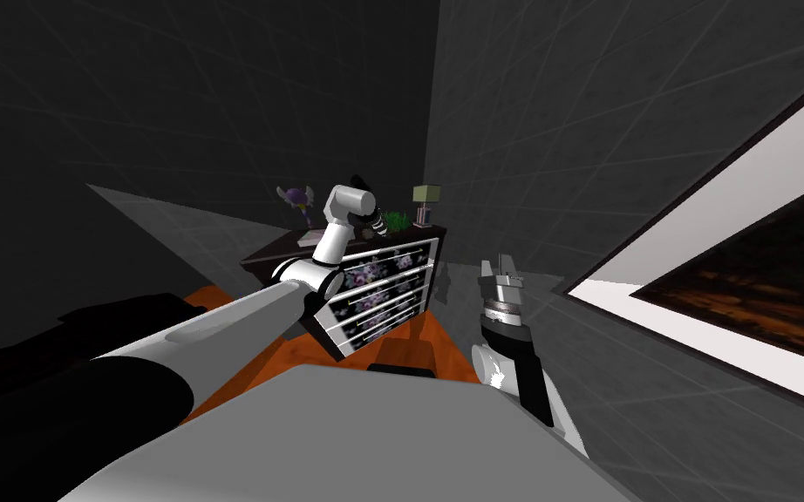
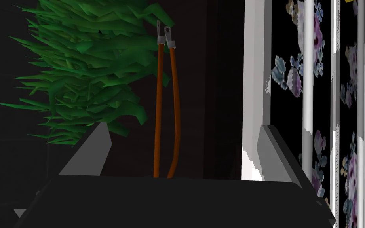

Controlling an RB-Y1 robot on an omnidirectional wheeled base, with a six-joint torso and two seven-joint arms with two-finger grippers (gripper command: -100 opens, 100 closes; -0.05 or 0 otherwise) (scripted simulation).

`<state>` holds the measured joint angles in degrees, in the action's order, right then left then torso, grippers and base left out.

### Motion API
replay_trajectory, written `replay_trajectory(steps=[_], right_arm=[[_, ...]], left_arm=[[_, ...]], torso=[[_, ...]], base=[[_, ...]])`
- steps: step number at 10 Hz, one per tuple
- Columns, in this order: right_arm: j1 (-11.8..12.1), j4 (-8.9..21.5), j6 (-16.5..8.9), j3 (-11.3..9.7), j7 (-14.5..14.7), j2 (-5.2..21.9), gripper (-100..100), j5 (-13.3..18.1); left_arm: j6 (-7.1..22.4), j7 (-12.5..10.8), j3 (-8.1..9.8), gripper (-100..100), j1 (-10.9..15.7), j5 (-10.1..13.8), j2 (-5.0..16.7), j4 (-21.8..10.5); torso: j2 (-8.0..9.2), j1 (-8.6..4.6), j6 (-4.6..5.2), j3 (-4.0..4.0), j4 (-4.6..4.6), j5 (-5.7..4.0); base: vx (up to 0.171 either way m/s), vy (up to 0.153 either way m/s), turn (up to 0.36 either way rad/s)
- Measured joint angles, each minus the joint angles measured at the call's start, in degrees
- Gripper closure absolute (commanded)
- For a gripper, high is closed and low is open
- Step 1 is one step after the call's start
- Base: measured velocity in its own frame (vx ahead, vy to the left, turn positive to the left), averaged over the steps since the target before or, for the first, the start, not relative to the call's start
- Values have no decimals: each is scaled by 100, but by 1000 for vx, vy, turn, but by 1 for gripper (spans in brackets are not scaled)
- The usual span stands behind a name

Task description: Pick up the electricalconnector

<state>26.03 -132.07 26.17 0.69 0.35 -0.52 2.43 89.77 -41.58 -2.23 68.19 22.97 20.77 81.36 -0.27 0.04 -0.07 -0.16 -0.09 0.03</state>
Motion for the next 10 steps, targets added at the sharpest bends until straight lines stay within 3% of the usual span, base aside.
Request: replay_trajectory(steps=[10], right_arm=[[0,0,0,0,0,0,0,0]], left_arm=[[1519,348,271,-100,824,200,330,-803]], torso=[[-9,-4,0,-5,-2,-1]], base=[[74,-14,28]])
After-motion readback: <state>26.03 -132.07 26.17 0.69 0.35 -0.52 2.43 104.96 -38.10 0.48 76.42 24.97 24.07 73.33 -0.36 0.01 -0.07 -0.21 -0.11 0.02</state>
